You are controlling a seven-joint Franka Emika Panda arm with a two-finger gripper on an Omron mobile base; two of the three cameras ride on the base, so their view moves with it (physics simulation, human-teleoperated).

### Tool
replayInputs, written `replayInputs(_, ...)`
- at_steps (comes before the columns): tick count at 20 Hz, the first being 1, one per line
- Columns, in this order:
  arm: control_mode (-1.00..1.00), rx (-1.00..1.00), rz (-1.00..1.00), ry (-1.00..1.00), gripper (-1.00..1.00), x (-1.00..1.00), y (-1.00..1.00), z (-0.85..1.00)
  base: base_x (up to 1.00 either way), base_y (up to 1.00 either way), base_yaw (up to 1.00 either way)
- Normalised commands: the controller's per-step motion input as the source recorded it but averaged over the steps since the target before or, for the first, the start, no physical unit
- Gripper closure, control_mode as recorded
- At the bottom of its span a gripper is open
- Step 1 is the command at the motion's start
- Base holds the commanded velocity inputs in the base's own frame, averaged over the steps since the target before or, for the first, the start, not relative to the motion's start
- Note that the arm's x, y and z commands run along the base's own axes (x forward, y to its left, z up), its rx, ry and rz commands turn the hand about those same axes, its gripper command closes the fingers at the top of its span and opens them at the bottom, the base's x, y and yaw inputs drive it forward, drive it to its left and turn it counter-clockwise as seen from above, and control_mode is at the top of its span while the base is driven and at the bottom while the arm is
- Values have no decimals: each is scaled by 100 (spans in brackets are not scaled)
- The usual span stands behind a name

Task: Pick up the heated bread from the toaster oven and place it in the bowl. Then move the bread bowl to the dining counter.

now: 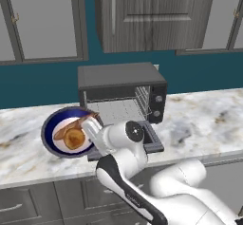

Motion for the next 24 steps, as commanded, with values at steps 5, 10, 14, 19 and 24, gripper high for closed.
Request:
replayInputs(5,-100,1,-29,15,100,-46,-55,97,0,0,0)
replayInputs(10,-100,0,-14,19,100,-15,-54,50,0,0,0)
replayInputs(14,100,2,-7,0,100,-16,-31,4,-45,-42,-2)
replayInputs(19,100,0,0,0,100,0,0,0,-100,-65,51)
replayInputs(24,100,0,0,0,100,0,0,0,-66,-18,96)
